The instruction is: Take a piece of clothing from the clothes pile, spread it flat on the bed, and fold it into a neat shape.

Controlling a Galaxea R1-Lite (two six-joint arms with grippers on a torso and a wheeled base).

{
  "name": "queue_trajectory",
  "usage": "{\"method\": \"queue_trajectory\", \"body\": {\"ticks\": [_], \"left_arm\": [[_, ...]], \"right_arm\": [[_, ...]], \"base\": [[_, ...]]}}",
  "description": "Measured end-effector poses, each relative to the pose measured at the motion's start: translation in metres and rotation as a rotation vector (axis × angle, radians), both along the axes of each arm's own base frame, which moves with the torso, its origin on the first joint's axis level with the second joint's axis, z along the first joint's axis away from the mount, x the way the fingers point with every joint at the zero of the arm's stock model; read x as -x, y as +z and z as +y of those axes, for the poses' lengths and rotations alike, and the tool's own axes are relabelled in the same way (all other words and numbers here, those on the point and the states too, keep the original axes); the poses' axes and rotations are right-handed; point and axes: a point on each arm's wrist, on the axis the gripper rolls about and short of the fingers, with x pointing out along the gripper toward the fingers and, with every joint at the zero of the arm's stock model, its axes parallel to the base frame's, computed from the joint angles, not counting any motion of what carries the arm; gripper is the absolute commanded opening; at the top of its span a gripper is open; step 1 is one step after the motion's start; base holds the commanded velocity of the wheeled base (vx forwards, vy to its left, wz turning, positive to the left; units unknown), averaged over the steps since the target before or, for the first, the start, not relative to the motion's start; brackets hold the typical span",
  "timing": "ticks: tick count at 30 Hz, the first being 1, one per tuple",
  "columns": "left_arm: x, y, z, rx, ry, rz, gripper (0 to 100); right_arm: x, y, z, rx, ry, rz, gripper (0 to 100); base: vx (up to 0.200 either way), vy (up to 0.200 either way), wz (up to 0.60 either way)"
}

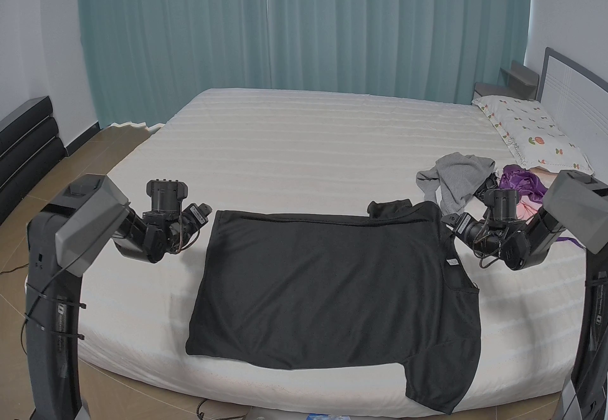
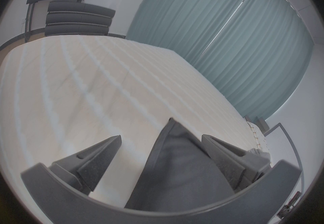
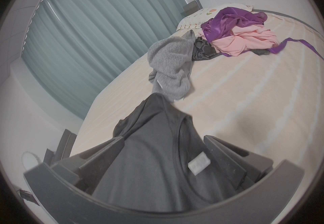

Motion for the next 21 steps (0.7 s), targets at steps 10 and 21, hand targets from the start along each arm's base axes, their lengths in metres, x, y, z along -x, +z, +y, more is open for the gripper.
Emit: {"method": "queue_trajectory", "body": {"ticks": [10, 21], "left_arm": [[0.097, 0.022, -0.005, 0.078, -0.056, 0.144, 100], [0.193, 0.024, -0.032, 0.219, -0.118, 0.206, 100]], "right_arm": [[0.091, 0.022, 0.021, -0.039, 0.079, 0.080, 100], [0.179, 0.018, 0.036, -0.057, 0.130, 0.088, 100]], "base": [[0.000, 0.000, 0.00], [0.000, 0.000, 0.00]]}}
